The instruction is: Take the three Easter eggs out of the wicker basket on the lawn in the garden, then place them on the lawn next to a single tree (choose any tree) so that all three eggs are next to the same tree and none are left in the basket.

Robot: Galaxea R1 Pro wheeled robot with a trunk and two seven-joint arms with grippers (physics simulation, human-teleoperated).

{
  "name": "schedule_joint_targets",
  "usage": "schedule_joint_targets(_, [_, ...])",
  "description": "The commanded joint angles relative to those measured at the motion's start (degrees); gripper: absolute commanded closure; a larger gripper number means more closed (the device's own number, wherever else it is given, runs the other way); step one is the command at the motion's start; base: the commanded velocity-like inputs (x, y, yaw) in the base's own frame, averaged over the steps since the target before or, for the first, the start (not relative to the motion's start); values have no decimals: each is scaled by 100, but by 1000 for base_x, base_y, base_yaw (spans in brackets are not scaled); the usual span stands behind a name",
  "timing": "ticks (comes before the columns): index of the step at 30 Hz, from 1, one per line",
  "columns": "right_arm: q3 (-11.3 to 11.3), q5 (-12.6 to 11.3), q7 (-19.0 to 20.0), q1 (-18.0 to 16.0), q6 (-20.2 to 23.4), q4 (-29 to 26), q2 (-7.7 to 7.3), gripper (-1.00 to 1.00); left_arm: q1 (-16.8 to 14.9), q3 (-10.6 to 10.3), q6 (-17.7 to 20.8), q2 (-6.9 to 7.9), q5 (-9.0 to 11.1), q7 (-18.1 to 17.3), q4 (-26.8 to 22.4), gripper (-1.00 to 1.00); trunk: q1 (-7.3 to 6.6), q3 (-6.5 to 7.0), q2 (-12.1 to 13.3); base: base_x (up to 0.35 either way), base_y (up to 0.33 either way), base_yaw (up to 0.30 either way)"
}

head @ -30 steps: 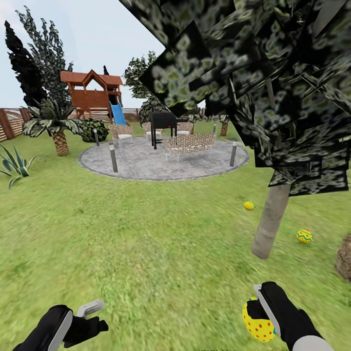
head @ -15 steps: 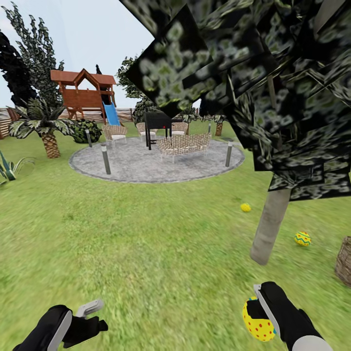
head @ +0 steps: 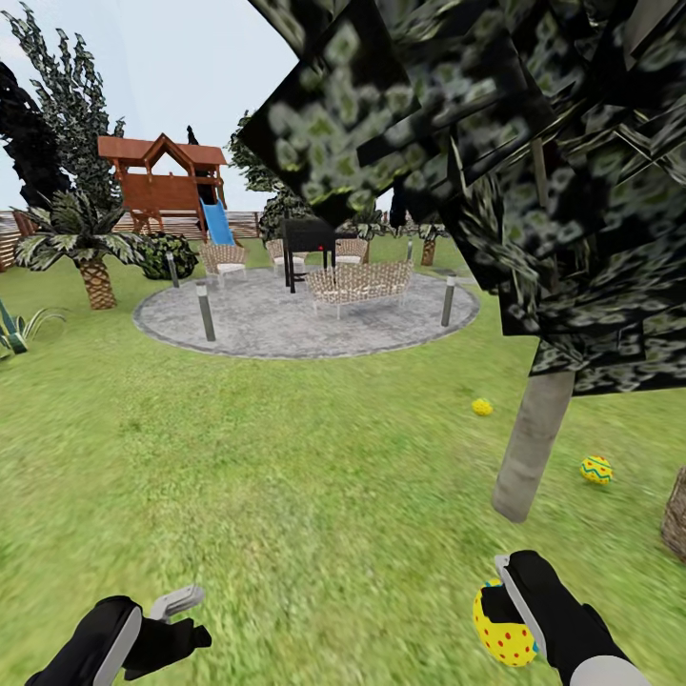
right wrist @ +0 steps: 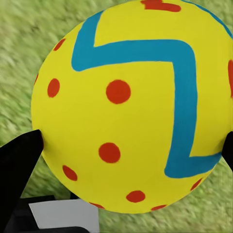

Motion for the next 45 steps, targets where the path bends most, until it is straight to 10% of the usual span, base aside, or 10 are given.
schedule_joint_targets(1, [3, 10, -4, -4, 26, -7, 0, 100, -3, 9, 28, -1, -11, -27, -3, -100, 23, -25, -46, 0, 0, 0])
schedule_joint_targets(45, [3, 8, -4, -4, 17, -7, 0, 100, -3, 50, 30, 7, 6, -32, -13, -100, 989, -815, -1811, 0, 0, 0])
